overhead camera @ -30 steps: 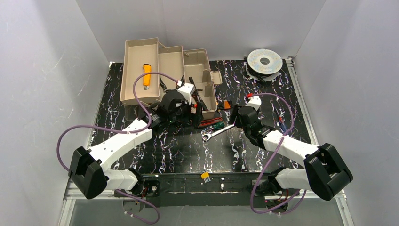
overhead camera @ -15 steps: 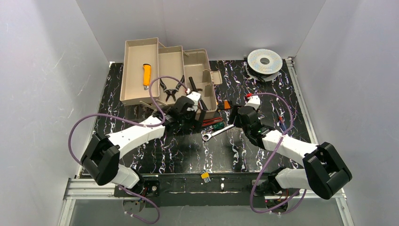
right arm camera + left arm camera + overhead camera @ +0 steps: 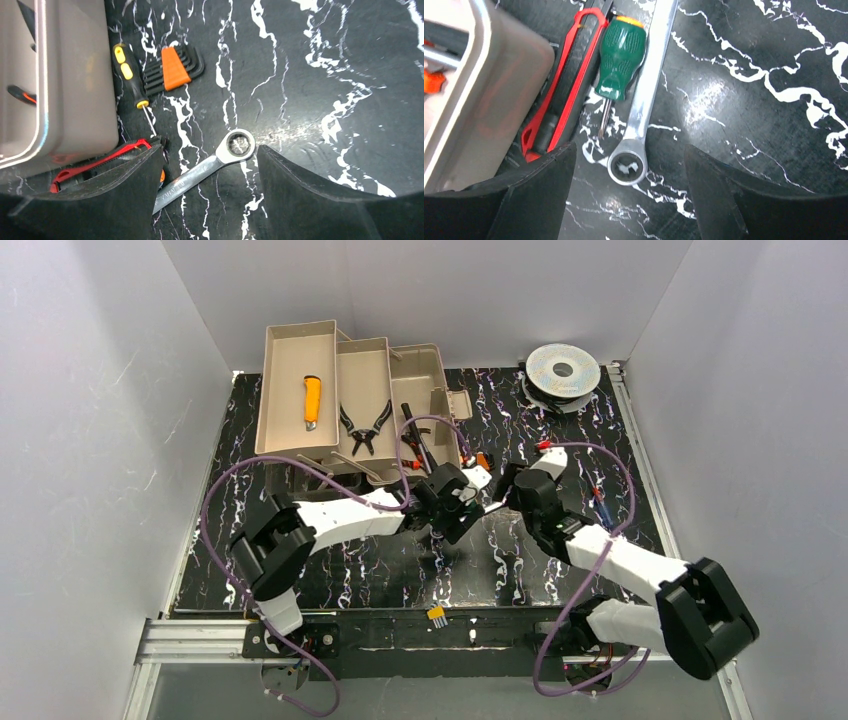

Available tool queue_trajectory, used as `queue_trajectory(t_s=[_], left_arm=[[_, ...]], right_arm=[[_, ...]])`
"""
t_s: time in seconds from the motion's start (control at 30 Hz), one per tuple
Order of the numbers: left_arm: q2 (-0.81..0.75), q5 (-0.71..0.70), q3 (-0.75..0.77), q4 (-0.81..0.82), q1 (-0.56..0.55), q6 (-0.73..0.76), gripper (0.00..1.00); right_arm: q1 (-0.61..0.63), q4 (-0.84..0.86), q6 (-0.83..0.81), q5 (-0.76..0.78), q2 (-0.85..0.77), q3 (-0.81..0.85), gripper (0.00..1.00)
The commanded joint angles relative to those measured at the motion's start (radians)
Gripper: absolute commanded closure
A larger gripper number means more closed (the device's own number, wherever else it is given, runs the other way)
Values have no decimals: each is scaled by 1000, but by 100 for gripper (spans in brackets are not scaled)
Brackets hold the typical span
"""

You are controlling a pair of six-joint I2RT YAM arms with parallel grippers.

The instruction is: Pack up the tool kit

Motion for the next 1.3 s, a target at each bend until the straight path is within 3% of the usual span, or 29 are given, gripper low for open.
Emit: queue_trajectory(t_s=[0.0,0.17,0.5,0.7,0.83,0.93,1.1,1.27], left_arm=[[50,33,80,11,1,65,25],[121,70,139,12,1,100,32],[219,49,192,32,15,146,44],[260,86,203,34,38,106,63],[244,121,180,32,38,75,88],[188,192,117,58,38,44,99],[56,176,16,83,38,-12,100],[-51,140,12,36,38,-20,100]], right_arm=[[-50,96,-23,42,-126,-69,23],[-119,103,17,-4,-186,-116,24],[-140,94,34,-22,-209,-124,25],[-143,104,35,-27,-217,-134,26],[-144,103,36,-29,-223,-135,26],[-145,103,41,-28,-220,-136,26],[-148,103,49,-45,-198,-131,27],[-148,100,54,-67,-174,-120,27]])
